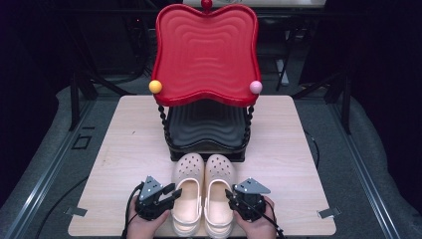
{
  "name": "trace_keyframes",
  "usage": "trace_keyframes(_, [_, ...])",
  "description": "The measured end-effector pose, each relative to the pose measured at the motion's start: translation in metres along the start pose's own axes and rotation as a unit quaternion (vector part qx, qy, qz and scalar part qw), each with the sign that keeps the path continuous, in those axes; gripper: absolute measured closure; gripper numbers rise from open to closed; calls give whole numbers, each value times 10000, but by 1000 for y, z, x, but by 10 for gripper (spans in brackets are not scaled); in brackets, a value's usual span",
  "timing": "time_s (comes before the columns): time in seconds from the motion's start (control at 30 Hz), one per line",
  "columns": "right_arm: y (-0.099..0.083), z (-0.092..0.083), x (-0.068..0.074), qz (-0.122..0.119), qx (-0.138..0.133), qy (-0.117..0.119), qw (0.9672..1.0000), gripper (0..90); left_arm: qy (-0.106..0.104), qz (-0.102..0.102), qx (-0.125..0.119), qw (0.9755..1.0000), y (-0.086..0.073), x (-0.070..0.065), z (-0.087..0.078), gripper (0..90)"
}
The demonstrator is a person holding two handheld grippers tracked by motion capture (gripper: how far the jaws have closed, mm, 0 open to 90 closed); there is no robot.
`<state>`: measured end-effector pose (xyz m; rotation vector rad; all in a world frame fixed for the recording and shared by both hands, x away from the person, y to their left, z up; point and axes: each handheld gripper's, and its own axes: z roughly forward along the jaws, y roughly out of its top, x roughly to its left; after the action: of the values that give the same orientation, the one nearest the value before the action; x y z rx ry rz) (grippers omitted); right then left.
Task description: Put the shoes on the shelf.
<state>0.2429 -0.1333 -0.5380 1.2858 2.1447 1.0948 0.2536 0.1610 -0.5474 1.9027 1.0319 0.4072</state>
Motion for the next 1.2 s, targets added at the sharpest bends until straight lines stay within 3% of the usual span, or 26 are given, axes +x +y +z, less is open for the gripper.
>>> trace_keyframes(0.23, [0,-2,1,-26,-89,23,10000,737,-29,-53,-8,10000,0,-1,-3,717])
trace_keyframes(0.5, [1,-4,0,46,-80,94,9999,771,12,40,15,10000,0,-2,-5,769])
trace_keyframes(0.83, [1,-13,-1,102,-191,85,9997,793,-87,23,-40,10000,2,-8,-11,785])
trace_keyframes(1.2, [4,-21,7,-24,-283,146,9995,803,-126,17,-158,9998,7,-13,-23,799])
